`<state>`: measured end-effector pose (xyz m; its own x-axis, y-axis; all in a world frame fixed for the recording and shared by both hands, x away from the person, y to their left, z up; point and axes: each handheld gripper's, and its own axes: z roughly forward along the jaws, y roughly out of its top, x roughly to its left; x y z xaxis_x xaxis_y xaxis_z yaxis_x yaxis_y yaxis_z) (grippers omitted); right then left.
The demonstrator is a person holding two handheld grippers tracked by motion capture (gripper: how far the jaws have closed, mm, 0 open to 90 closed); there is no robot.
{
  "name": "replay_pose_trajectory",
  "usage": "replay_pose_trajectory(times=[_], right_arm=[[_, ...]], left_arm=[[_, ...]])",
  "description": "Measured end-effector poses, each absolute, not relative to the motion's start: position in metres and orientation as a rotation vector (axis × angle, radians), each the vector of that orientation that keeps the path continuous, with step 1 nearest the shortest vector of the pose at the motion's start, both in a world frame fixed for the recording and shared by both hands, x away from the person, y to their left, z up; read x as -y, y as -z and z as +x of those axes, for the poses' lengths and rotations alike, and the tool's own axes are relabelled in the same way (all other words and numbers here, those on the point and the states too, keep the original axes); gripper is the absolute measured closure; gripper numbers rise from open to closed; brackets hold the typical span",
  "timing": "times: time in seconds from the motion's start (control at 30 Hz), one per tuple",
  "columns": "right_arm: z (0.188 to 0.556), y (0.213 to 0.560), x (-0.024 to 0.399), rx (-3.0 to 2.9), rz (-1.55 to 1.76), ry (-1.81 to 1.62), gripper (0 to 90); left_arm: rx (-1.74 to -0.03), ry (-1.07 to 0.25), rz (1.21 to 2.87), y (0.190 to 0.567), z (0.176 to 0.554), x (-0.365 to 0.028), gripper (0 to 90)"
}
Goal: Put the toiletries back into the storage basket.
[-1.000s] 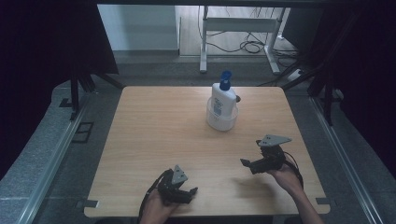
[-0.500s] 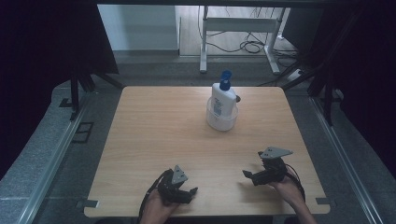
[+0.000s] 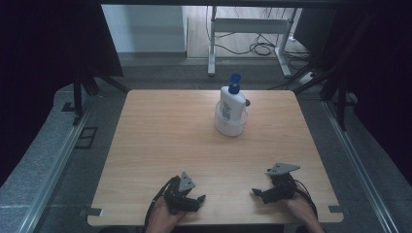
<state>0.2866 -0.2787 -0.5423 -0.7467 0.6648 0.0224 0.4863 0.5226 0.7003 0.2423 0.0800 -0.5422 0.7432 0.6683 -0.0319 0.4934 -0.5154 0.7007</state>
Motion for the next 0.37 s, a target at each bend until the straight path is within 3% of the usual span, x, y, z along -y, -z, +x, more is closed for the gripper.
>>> replay_pose_trajectory(times=[0.37], right_arm=[[0.2839, 0.5433, 0.2764, -2.507, 0.956, -1.020, 0.0]], left_arm=[[-0.869, -0.314, 2.223, 0.5423, 0.2422, -0.0800, 20.7]])
